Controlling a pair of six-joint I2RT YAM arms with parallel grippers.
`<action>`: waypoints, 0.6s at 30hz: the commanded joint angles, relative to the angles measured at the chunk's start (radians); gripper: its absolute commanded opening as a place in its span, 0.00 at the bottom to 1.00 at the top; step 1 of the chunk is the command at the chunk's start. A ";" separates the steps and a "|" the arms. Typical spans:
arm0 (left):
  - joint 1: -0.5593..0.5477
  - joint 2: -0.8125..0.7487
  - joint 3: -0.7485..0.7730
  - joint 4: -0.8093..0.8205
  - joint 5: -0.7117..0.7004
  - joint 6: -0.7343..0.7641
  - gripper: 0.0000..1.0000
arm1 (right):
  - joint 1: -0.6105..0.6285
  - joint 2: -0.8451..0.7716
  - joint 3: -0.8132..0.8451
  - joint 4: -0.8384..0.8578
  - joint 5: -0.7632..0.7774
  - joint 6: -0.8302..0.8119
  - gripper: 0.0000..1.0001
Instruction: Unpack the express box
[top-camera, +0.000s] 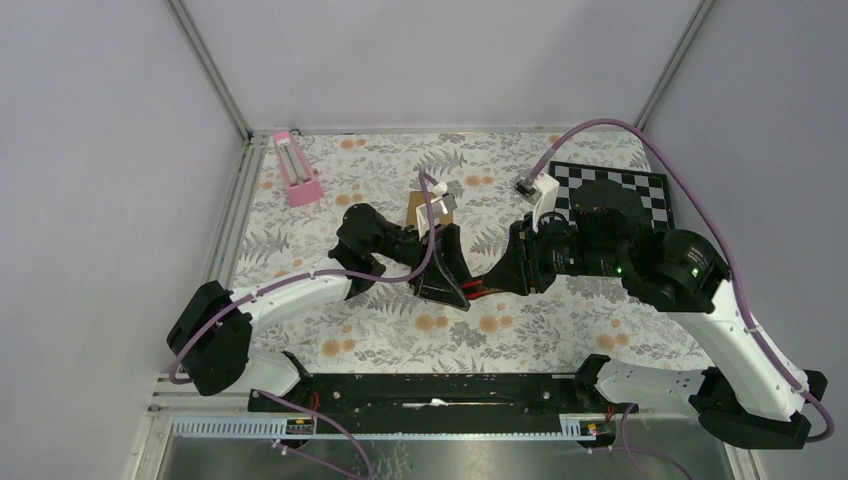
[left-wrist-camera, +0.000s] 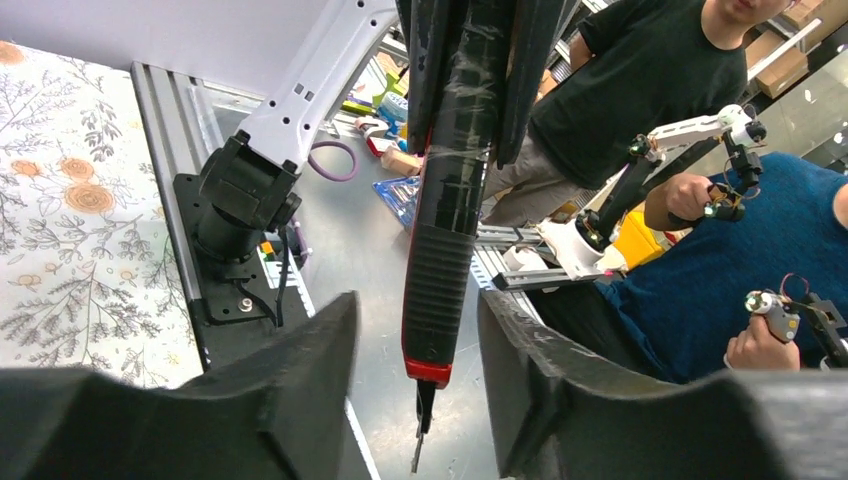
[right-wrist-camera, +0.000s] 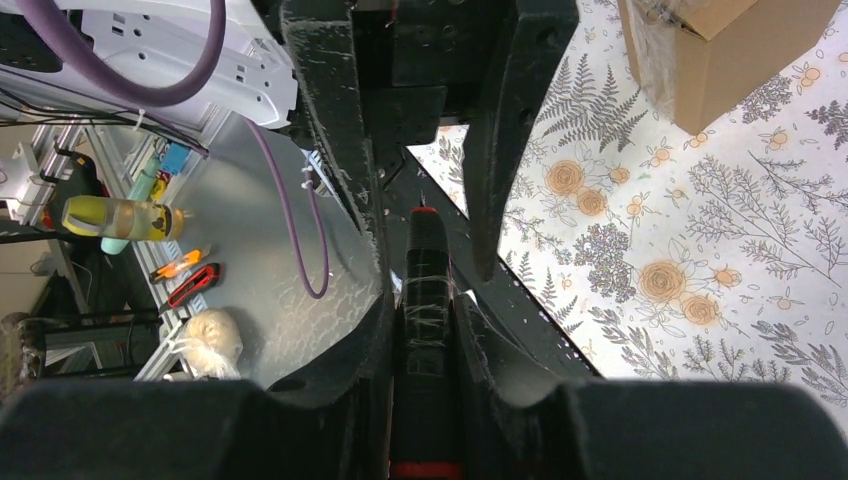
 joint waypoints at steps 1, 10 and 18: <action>-0.011 0.008 0.051 0.048 0.009 0.009 0.35 | -0.004 -0.001 0.024 0.054 -0.005 0.001 0.00; -0.010 0.018 0.043 0.087 -0.016 0.006 0.00 | -0.004 -0.042 -0.045 0.134 0.096 0.020 0.76; 0.078 0.128 0.033 0.672 0.016 -0.437 0.00 | -0.005 -0.202 -0.225 0.366 0.178 0.044 1.00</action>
